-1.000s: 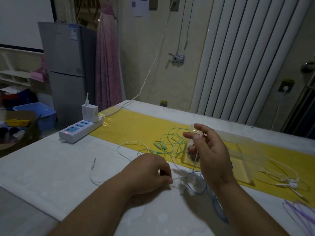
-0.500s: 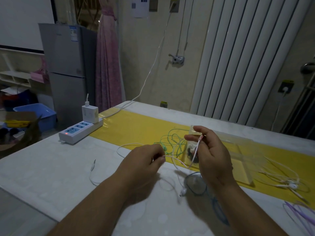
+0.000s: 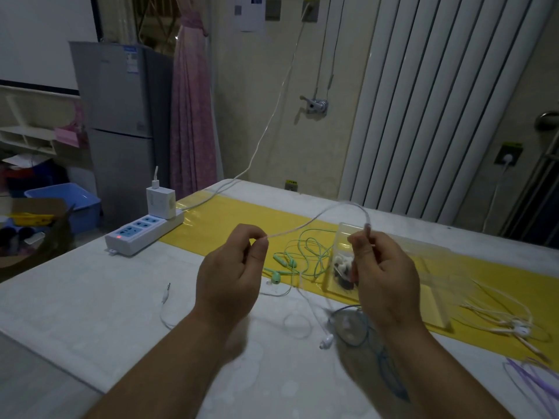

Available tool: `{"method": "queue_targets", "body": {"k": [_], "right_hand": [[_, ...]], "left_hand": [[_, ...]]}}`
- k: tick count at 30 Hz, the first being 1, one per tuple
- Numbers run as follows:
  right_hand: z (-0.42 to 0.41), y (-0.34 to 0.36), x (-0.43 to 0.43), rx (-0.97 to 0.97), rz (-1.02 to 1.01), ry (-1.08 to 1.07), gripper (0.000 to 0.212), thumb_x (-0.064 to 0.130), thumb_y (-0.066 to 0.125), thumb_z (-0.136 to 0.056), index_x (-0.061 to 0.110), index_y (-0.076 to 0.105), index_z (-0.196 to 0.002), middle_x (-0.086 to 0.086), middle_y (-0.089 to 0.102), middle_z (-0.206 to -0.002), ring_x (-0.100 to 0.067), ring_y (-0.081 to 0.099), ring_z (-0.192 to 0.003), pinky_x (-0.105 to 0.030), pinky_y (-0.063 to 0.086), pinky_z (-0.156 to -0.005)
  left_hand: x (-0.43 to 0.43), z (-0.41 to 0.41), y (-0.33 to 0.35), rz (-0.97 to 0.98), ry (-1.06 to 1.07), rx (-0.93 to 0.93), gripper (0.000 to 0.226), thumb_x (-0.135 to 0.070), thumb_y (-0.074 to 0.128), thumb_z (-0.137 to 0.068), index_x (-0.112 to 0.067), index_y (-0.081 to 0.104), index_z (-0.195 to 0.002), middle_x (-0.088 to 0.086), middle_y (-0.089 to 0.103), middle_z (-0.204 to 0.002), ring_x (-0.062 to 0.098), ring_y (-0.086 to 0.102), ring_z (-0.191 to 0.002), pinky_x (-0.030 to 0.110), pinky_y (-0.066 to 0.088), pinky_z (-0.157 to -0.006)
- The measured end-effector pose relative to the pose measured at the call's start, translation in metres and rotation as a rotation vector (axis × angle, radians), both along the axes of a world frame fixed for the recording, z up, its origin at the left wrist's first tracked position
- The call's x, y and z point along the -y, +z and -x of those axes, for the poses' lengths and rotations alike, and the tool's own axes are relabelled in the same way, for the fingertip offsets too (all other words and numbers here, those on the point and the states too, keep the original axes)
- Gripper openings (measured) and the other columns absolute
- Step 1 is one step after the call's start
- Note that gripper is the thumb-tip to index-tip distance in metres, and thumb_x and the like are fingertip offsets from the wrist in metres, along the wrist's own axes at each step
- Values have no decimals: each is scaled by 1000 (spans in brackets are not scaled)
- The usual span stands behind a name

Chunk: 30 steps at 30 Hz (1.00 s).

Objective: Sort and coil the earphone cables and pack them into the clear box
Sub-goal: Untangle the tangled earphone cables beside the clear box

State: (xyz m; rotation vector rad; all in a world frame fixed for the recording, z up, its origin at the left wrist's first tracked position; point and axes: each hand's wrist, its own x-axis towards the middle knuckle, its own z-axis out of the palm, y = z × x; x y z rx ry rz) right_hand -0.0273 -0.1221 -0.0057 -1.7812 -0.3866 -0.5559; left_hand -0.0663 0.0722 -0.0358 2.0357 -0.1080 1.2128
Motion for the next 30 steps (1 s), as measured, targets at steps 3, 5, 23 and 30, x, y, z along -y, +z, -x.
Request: {"method": "queue_targets", "body": {"k": [3,5,23,30], "right_hand": [[1,-1,-1,-116,-38,63,36,46,48,-91,17,64,-78,7,44,-48,-15,45,-50,-36,46,-52],[1,-1,-1,-146,-79,93,37,40,50,-97,14,61,-74,3,42,-50,-19,41,-52,-33,41,-53],[-4,2,3,-98,-5,-86,45,34,48,-99,-3,57,-74,-1,55,-59,0,47,-47,-12,34,-41],[1,7,-4,-307,-276,82,33,10,42,-96,9,43,-63,10,36,-44,-8,30,-43,-18,28,-40]], "left_hand": [[-2,0,0,-21,-5,-29,12,-40,45,-91,-29,50,-89,-1,46,-51,14,45,-50,33,35,-45],[-3,0,-1,-47,-13,-72,8,-34,50,-89,-28,54,-87,-4,44,-48,14,44,-49,32,34,-45],[-9,-8,2,189,-118,-391,78,-76,44,-75,1,49,-67,5,44,-52,12,37,-50,32,30,-53],[-7,-5,10,659,-555,-357,16,-13,71,-83,-8,61,-71,12,58,-62,22,52,-54,30,46,-49]]}}
